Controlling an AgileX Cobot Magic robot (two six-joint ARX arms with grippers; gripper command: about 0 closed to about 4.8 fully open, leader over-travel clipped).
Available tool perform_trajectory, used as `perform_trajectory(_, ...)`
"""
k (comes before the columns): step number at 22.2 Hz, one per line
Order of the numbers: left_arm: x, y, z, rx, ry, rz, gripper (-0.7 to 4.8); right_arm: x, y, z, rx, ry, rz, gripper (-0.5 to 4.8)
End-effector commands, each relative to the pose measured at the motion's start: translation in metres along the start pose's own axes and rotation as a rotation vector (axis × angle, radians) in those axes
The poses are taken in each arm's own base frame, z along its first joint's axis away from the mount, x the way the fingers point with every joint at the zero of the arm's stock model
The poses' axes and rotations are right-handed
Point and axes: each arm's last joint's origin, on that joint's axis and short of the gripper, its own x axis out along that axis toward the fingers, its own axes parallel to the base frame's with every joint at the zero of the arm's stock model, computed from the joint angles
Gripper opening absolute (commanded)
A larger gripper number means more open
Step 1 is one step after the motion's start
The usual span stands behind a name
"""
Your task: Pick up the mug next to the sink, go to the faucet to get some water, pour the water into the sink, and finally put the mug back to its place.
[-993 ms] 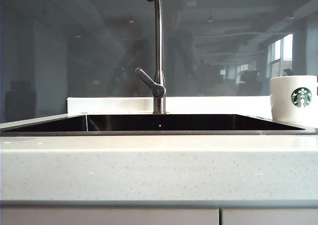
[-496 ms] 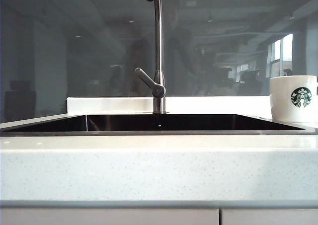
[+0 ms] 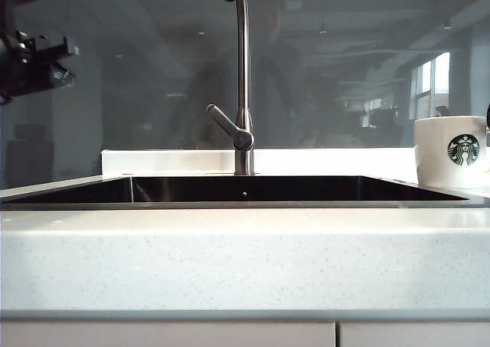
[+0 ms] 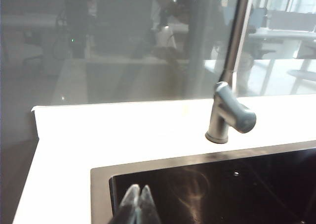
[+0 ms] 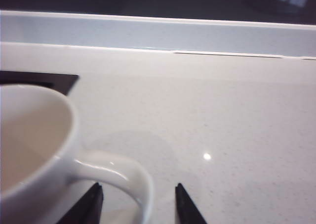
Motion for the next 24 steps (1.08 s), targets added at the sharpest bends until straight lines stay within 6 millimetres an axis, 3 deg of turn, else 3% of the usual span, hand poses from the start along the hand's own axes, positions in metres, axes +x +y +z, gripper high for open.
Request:
perform_trajectory(1,0.02,0.006,0.0,0.002,-0.01,-0.018,-0.04,0.005,-0.001,-0.004,-0.021,-0.021,-0.012,2.03)
perform_trajectory(10,0.056,0.015,-0.005,-0.014,-0.008,-0.098,-0.04,0.017,-0.003,-0.016,-0.025,-0.05,-0.014,2.02)
perform_trajectory(16,0.076,0.02,-0.007,-0.011,-0.013,-0.149,-0.04,0.023,-0.004,-0.014,-0.02,-0.06,-0.014,1.93)
perform_trajectory(20,0.079,0.02,-0.008,-0.011,-0.012,-0.154,-0.04,0.024,-0.004,-0.013,-0.021,-0.06,-0.014,0.73)
perform_trajectory(24,0.079,0.02,-0.008,-0.01,-0.012,-0.154,-0.04,0.024,-0.004,-0.014,-0.016,-0.057,-0.01,0.71)
